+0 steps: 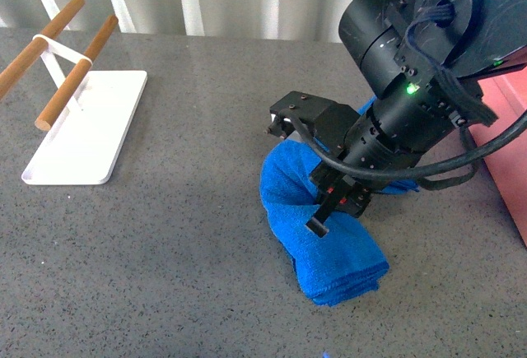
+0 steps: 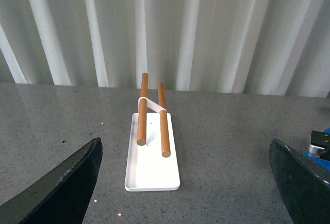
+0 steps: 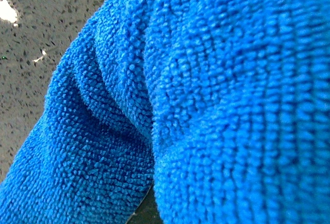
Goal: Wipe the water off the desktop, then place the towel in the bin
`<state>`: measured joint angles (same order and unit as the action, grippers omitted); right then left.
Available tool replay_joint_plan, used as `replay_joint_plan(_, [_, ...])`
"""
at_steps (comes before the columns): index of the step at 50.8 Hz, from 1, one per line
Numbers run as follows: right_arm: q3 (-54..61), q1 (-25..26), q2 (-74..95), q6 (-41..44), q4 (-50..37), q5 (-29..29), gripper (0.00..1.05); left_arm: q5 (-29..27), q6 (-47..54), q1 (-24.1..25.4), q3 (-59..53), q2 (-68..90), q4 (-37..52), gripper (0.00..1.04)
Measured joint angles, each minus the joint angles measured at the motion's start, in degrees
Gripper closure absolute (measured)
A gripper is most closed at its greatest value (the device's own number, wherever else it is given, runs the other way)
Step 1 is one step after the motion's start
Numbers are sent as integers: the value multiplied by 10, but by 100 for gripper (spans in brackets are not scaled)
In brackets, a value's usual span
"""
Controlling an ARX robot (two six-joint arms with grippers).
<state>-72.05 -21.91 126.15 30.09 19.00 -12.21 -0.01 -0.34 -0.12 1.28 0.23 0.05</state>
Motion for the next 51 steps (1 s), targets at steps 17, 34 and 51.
replay_joint_plan(17, [-106, 29, -98, 7, 87, 23, 100, 0, 0, 0, 0, 0, 0, 7])
replay_joint_plan(34, [-204, 46, -173, -18, 133, 39, 100, 0, 0, 0, 0, 0, 0, 7])
replay_joint_plan(51, [-205, 116, -266, -59, 174, 111, 100, 0, 0, 0, 0, 0, 0, 7])
